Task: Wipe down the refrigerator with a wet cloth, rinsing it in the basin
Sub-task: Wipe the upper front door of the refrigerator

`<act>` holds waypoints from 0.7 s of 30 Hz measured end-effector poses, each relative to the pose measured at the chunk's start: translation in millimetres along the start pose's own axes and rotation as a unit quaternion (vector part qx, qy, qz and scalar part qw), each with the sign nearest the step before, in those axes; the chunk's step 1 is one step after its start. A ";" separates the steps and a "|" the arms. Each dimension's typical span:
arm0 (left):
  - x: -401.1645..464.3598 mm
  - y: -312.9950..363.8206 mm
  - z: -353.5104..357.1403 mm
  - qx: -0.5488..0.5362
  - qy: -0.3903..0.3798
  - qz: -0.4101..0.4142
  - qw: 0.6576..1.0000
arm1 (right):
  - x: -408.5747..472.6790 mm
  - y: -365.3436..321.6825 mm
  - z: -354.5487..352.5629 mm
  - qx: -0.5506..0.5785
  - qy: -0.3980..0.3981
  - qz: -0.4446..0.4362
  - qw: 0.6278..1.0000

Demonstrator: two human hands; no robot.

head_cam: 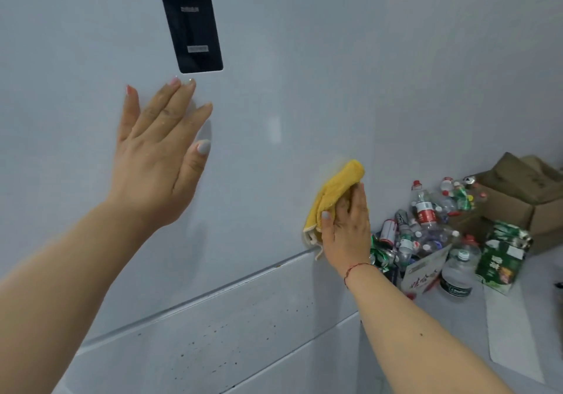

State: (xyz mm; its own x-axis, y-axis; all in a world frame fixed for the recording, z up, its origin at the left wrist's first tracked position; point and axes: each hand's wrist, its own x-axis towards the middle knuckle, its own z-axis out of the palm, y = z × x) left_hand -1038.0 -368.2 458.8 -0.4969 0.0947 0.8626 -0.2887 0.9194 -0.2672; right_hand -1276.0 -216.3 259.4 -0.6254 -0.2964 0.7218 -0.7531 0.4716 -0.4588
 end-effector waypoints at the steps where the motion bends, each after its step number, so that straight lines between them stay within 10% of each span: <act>1: 0.3 0.7 1.6 -0.001 -0.001 -0.001 1.000 | 8.5 5.8 -4.1 0.019 0.001 0.034 0.999; 10: 2.2 4.4 4.3 0.000 -0.005 -0.027 1.000 | 73.7 -25.0 -26.7 0.186 0.074 0.176 0.964; 21: 9.7 4.0 -6.8 -0.080 0.060 -0.054 0.993 | 122.9 -148.3 -55.2 0.165 0.153 -0.064 0.972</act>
State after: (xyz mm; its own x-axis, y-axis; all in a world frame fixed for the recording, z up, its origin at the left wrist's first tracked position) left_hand -1038.5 -361.0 469.1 -0.3652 0.0281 0.9305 -0.1963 0.9747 -0.1065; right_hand -1229.9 -276.9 444.7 -0.4708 -0.0506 0.8808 -0.8766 0.1394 -0.4606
